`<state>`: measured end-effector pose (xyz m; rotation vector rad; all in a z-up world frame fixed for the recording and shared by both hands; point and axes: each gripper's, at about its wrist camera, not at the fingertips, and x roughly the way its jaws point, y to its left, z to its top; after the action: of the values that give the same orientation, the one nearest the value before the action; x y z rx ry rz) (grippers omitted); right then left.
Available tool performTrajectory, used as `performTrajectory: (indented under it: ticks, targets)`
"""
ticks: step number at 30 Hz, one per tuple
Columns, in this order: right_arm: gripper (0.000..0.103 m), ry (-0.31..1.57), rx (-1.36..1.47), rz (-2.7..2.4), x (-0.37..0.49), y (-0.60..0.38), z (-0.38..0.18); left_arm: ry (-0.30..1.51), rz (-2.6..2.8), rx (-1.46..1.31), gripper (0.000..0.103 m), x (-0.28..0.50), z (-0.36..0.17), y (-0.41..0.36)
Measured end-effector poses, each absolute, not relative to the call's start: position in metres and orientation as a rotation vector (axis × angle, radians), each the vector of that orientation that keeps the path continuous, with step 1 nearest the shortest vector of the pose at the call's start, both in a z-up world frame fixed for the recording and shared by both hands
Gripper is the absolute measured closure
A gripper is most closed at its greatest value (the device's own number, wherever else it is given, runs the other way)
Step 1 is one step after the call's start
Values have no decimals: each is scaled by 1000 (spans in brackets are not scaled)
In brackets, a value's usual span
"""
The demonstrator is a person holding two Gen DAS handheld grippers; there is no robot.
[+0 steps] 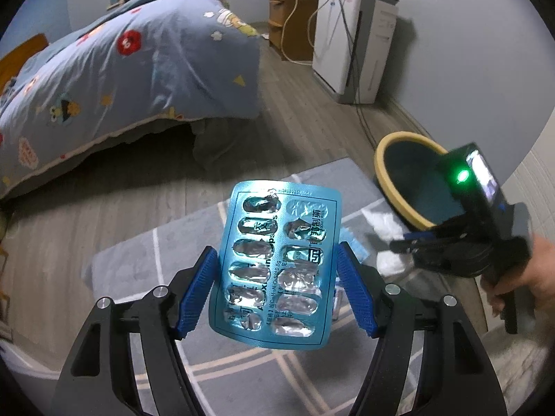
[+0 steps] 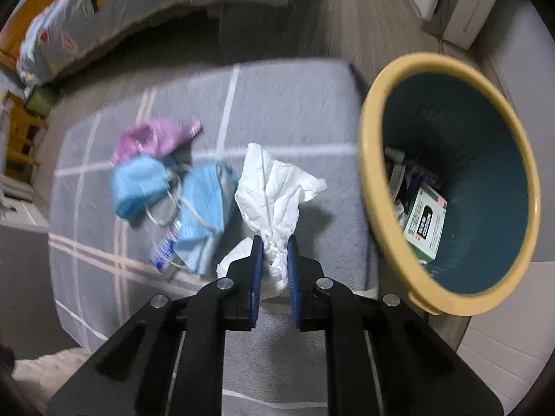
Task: Collect trash
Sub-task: 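Grasp the blue blister pack with the left gripper while the right grasps white tissue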
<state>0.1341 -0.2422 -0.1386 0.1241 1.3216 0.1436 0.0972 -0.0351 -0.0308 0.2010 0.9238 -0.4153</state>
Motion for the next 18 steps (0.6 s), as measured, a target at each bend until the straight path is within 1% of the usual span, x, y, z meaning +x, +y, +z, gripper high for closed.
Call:
performTrajectory:
  ticks: [4,8,12,18]
  targets:
    - [90,1190,85,134,127,-252,-101,902,-427,209,32,96,-25,-50]
    - [90,1090,116,135,124,-268,-69,872,-429,213,32,97,-18,-65]
    - [90,1038,125,120,124,-290,-53,846,-441,226,32,97,-14,-85]
    - [90,1016,156,91,123,-319,-49,829,-466,244,32,101,-13,-116]
